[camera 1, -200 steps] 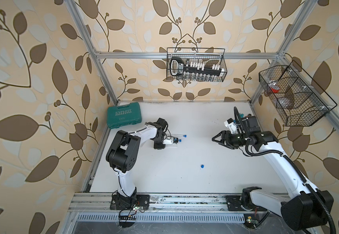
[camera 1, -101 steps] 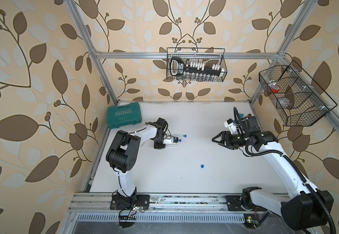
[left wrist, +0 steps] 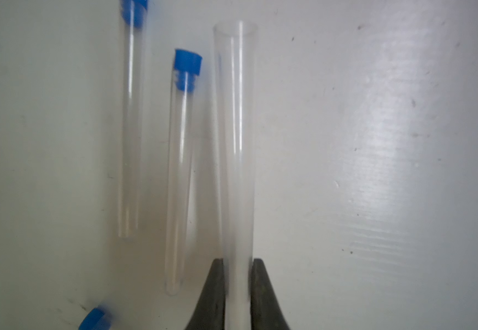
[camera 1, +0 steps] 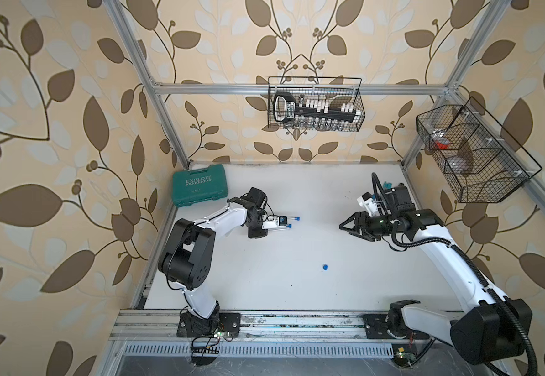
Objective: Insert stoppers into test tubes
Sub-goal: Pick up the test tube at the center of the board.
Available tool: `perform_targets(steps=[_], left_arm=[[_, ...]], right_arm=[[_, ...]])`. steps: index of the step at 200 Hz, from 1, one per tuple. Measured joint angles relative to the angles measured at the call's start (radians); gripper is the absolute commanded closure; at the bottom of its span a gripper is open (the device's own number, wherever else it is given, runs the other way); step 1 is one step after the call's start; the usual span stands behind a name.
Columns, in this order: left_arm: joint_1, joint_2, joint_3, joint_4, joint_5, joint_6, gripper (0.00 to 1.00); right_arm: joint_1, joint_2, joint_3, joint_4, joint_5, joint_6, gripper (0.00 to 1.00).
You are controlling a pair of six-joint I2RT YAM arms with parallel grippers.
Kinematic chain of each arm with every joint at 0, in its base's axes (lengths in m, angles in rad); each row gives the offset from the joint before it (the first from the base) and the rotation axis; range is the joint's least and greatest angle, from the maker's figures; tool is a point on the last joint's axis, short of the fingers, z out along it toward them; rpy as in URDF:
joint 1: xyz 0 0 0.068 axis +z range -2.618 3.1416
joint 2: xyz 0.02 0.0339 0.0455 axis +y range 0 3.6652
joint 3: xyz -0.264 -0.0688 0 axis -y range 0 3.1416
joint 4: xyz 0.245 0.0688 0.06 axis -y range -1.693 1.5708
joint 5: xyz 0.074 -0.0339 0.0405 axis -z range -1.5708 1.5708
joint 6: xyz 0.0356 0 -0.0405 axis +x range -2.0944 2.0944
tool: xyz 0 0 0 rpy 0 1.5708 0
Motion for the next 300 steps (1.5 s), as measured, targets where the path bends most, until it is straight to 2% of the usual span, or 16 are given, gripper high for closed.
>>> perform_targets(steps=[42,92,141,184,300], left_arm=[[-0.006,-0.133,-0.028,0.049,0.104,-0.076,0.92],[-0.068,-0.171,-0.069,0.097,0.195,-0.172,0.93],[-0.125,-0.174,-0.072,0.153,0.219,-0.246,0.93],[-0.126,-0.174,-0.072,0.169,0.22,-0.262,0.93],[-0.132,-0.174,-0.074,0.168,0.22,-0.262,0.93]], right_arm=[[0.11,0.057,0.0,0.065,-0.023,0.051,0.36],[0.231,0.174,0.074,0.181,-0.03,0.144,0.35],[0.279,0.29,0.148,0.257,-0.011,0.2,0.45],[0.289,0.364,0.188,0.261,0.003,0.219,0.51],[0.307,0.414,0.214,0.292,0.002,0.239,0.68]])
